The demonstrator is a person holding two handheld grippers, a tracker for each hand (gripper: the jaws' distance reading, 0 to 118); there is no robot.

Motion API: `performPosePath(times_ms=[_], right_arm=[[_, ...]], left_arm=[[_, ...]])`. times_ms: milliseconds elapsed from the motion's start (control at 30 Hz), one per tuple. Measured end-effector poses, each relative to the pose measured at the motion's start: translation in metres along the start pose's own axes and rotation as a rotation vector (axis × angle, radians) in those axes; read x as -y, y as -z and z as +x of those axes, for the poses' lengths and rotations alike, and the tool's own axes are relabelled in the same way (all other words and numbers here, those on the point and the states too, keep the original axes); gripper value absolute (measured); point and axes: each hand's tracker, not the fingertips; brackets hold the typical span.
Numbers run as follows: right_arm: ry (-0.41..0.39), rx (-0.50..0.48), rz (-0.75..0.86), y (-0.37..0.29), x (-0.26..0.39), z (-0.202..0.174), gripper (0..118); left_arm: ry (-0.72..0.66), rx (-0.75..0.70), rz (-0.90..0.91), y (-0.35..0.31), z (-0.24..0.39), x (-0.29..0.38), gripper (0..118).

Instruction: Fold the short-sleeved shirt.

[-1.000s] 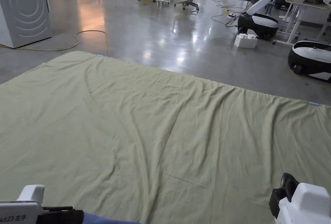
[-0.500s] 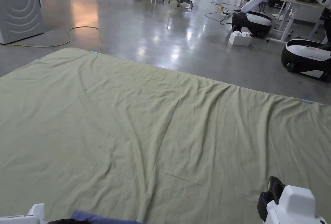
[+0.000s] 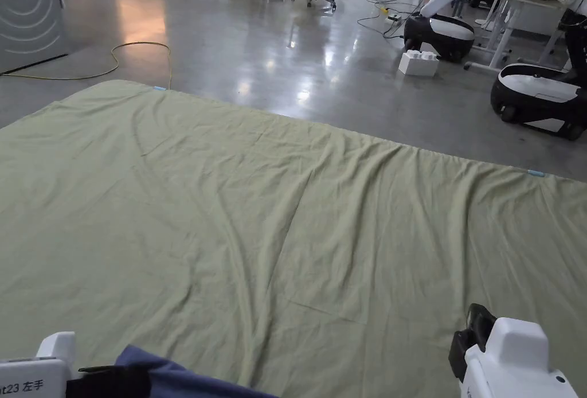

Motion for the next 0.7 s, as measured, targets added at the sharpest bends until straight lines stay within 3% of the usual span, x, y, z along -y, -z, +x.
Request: performPosePath(times_ms=[467,700], right_arm=[[0.023,-0.008,0.012,-0.003,-0.002,0.009,1],[0.042,-0.022,0.002,-0.003,0.002,0.009,1]], left_arm=[[0.140,-0.301,0.078,-0.097,0.038,-0.039,11],[0.106,-0.269,0.072,-0.088,0.080,-0.022,11]])
